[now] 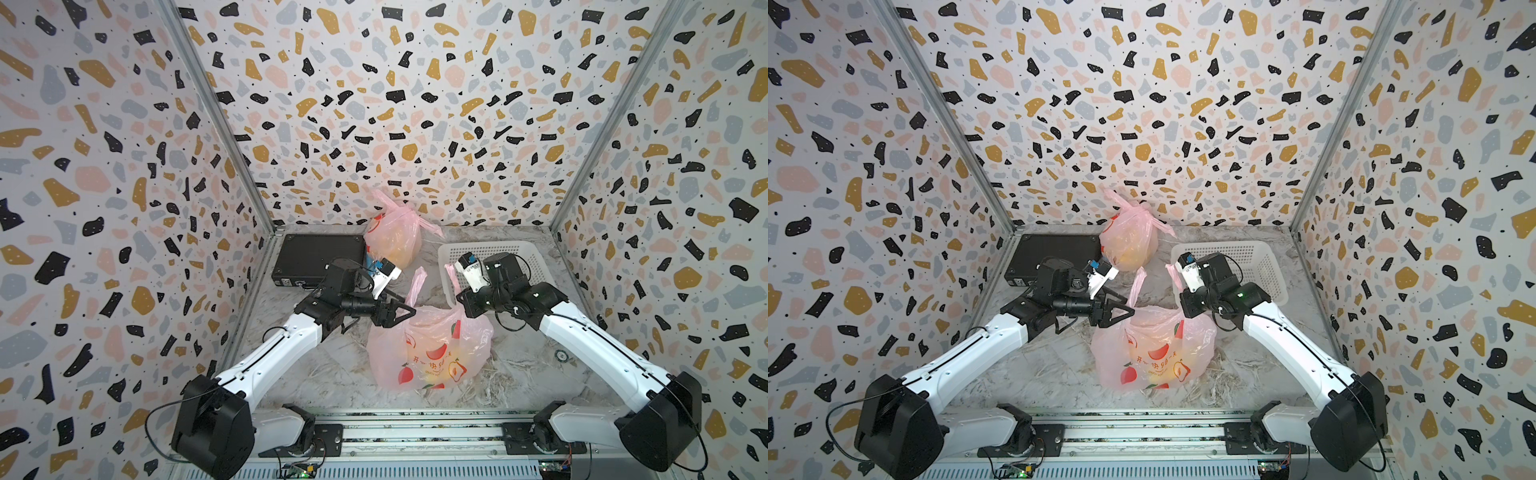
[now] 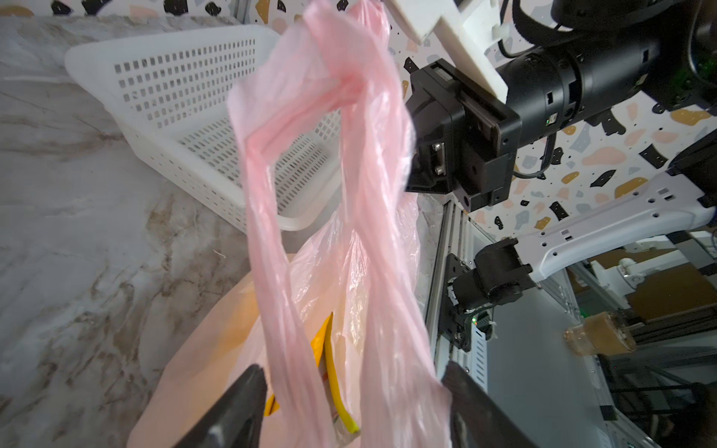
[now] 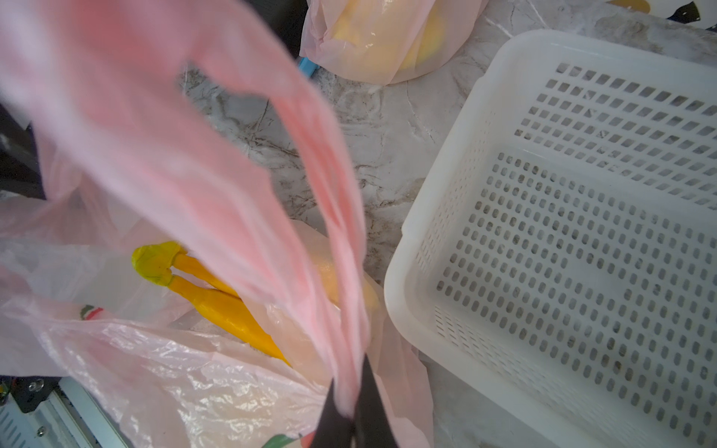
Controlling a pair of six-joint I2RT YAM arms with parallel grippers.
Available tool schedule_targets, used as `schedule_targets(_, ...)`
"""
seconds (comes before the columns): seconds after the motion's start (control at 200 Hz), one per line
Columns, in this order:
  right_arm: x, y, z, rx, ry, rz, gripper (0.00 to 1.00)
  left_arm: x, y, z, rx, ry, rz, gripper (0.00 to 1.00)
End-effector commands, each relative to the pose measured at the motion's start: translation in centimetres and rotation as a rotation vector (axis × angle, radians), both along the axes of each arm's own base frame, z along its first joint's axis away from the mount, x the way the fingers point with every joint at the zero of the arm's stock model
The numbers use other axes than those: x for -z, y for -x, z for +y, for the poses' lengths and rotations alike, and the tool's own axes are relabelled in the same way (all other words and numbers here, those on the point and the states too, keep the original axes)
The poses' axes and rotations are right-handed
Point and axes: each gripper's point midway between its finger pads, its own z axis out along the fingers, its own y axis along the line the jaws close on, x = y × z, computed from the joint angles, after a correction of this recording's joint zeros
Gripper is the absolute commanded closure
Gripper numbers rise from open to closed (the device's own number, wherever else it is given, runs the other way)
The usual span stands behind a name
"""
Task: Place the banana into a plastic bag & tie a knot
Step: Cross the plastic bag at the center of the board.
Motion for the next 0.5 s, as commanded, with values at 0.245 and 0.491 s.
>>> schedule_targets(0.245,-2.9,1.3,0.8,-0.067,-0.083,-0.062,1.0,-1.3,-1.0,-0.5,-0.069,-0.047,-0.073,1.0)
schedule_targets(0.491,-3.5,3.2,2.1,-0.164,-0.044,-0.15,1.0,-0.4,-1.1,0.8,-0.189,-0.252,-0.13,1.0)
